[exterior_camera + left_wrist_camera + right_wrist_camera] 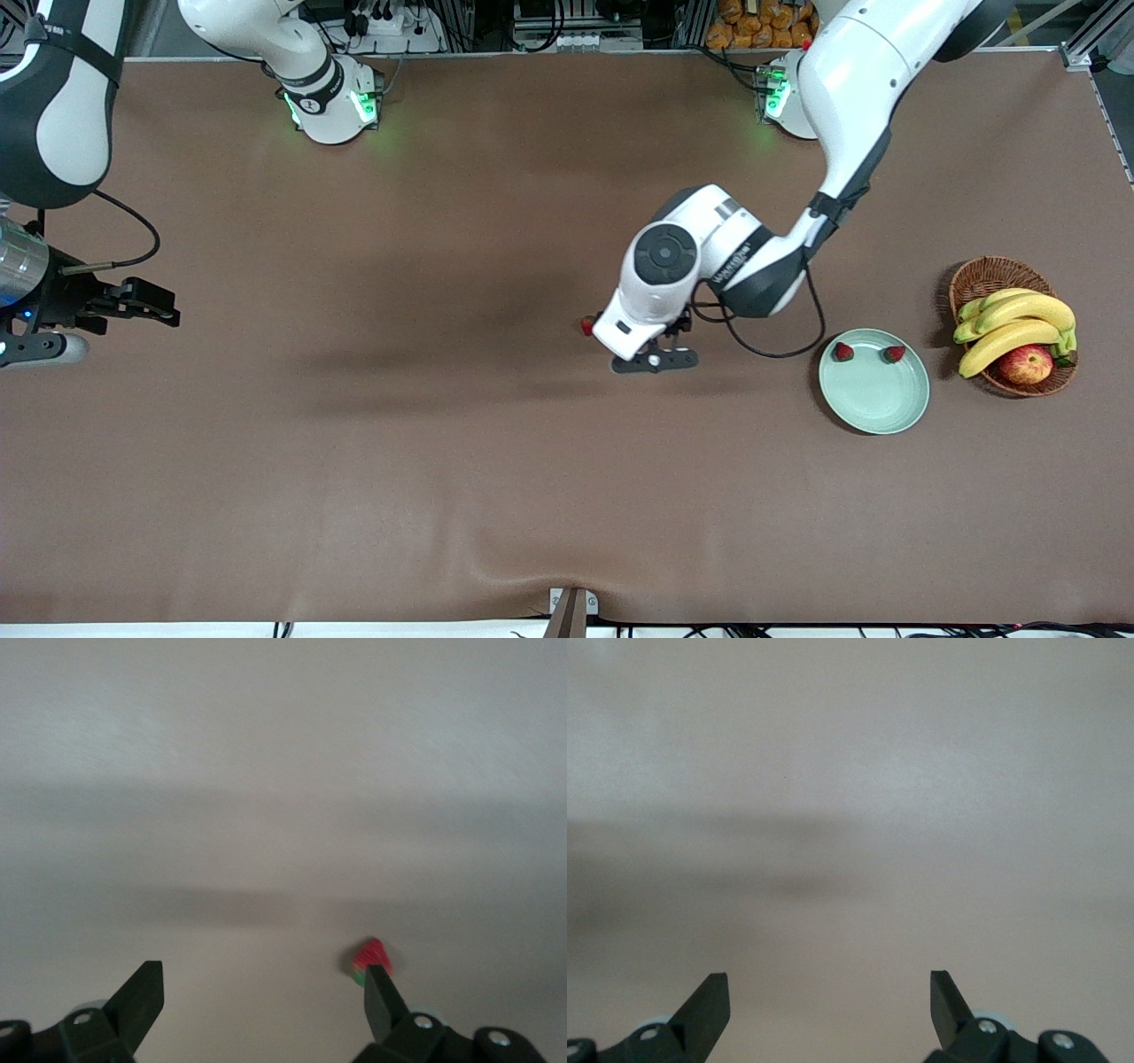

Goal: Collect all strawberries into plate
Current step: 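Grasp the mid-table strawberry with the left gripper while the right gripper withdraws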

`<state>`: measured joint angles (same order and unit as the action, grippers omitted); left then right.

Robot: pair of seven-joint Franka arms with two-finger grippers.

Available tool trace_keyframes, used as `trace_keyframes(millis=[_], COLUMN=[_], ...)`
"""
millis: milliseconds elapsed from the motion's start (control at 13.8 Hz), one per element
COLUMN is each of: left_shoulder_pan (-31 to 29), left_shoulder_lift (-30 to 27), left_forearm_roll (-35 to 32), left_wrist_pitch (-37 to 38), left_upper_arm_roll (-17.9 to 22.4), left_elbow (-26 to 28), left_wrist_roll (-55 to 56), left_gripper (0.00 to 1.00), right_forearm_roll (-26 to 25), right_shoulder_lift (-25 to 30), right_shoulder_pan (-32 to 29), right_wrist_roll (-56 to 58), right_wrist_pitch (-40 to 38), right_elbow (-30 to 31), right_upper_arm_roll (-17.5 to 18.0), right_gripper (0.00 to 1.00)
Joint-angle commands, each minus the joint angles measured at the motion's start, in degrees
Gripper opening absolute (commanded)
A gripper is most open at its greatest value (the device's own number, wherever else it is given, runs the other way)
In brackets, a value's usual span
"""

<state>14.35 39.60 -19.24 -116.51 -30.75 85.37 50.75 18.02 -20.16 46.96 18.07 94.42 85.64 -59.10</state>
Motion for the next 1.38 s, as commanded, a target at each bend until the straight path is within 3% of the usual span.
trace_keyframes(millis=[0,72,145,290,434,507,652,724,869,1014,1086,1303], left_shoulder_pan=[2.6,3.0,3.1,5.2,6.2,6.4,8.0,8.0,8.3,9.4,10.6,13.8], left_shoulder_lift=[2.4,2.9,4.0,6.1,7.9,8.6,8.9,9.4,10.1,10.8,10.9,10.9], left_forearm_roll=[-1.5,-1.8,-1.9,-3.2,-5.1,-5.2,-5.1,-5.1,-5.3,-5.4,-5.2,-4.9], left_wrist_pitch=[-0.2,-0.3,-0.8,-1.9,-2.8,-4.7,-5.7,-6.7,-8.4,-9.4,-9.6,-11.0], left_upper_arm_roll=[0.6,0.5,0.6,0.6,1.5,1.5,1.6,1.7,1.7,2.2,4.0,7.6], left_elbow=[-1.9,-1.9,-1.9,-1.9,-1.9,-2.0,-2.0,-2.0,-2.0,-2.0,-2.0,-2.0], left_wrist_roll=[0.4,-0.3,-1.1,-3.3,-3.4,-3.5,-3.0,-2.7,-2.3,-0.9,-0.4,0.0], left_gripper=[1.0,1.0,1.0,1.0,1.0,1.0,1.0,1.0,1.0,1.0,1.0,1.0], right_forearm_roll=[0.4,0.7,0.6,0.1,-0.1,0.1,-0.4,-1.3,-9.8,-15.5,-17.2,-17.5], right_shoulder_lift=[0.8,0.8,0.9,2.5,2.8,2.8,3.9,4.2,6.8,11.0,13.3,21.0], right_shoulder_pan=[0.1,-1.5,-5.1,-15.3,-22.0,-27.0,-39.3,-41.8,-42.4,-46.1,-47.2,-49.0], right_wrist_roll=[0.3,0.1,0.1,0.1,0.0,0.0,-0.5,-1.0,-6.5,-20.0,-19.7,-17.3], right_wrist_pitch=[-2.1,-2.6,-3.0,-3.0,-3.0,-3.2,-3.0,-2.8,-2.7,-5.3,-6.3,-2.7], right_elbow=[-1.3,-2.1,-2.8,-4.0,-5.5,-6.4,-6.8,-6.8,-6.5,-3.3,-1.4,9.0], right_upper_arm_roll=[0.0,0.7,4.3,14.8,21.4,26.2,39.5,42.5,47.3,56.5,58.5,58.7], right_gripper=[1.0,1.0,1.0,1.0,1.0,1.0,1.0,1.0,1.0,1.0,1.0,1.0])
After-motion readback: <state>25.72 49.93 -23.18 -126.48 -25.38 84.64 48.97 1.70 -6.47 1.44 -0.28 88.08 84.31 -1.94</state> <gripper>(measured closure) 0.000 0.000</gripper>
